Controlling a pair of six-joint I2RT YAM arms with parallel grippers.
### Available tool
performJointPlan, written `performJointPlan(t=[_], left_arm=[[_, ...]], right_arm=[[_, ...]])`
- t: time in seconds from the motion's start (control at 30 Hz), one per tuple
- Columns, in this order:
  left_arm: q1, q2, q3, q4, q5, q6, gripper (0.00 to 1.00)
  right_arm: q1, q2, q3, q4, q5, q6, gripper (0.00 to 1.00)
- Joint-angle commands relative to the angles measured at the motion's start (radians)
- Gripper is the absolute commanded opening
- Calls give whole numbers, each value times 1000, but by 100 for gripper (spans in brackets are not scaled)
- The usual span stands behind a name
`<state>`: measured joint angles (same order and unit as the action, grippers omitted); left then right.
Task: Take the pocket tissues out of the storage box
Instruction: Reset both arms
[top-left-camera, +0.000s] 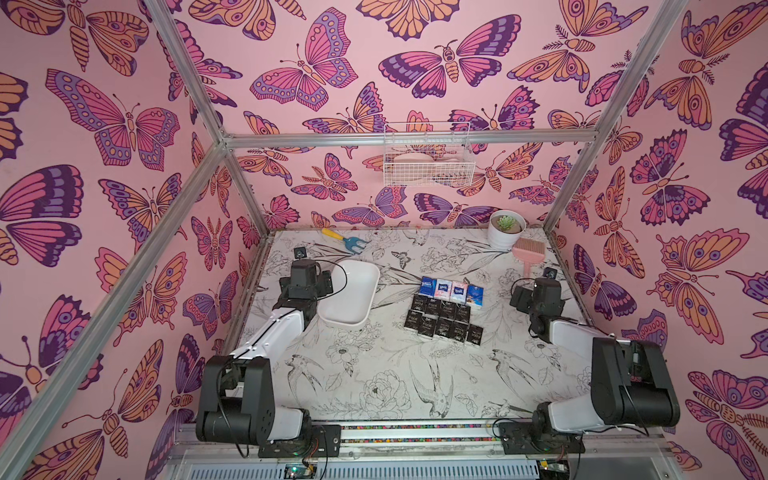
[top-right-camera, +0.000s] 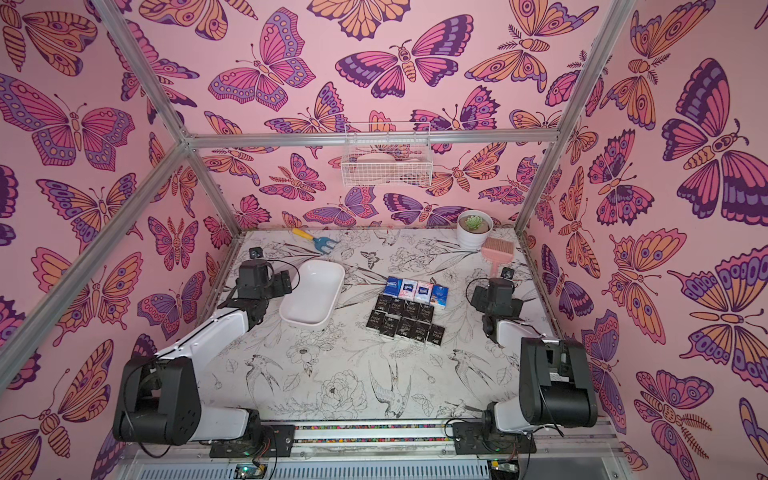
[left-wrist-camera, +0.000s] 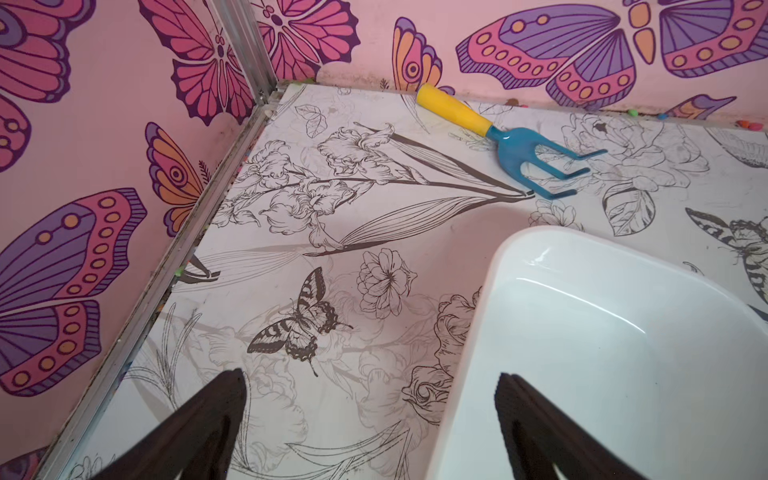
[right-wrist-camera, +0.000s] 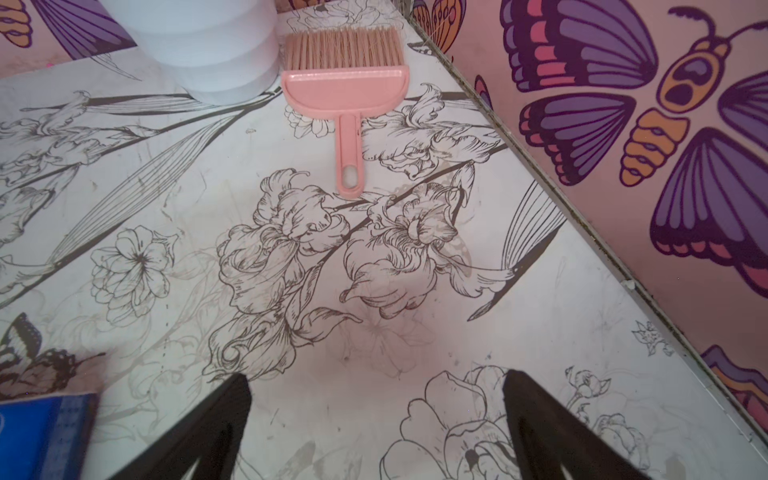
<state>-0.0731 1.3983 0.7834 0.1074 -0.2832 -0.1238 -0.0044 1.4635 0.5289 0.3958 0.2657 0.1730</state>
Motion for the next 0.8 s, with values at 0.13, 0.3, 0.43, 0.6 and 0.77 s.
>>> performJointPlan(t=[0.13,0.3,0.43,0.6,0.77], left_arm=[[0,-2,-138,216,39,36,100],[-1,-14,-162,261,49,86,100],[0,-31,-200,263,49,92,100],[-3,-6,-290,413,79,137,100],[-3,14,-427,699,89,150,100]], right_arm=[[2,25,-141,432,-97,-71,99],[2,37,-165,480,-91,-73,99],[3,39,-163,480,-92,-76,99],[4,36,-159,466,-90,-76,99],[4,35,-159,467,-91,-76,99]])
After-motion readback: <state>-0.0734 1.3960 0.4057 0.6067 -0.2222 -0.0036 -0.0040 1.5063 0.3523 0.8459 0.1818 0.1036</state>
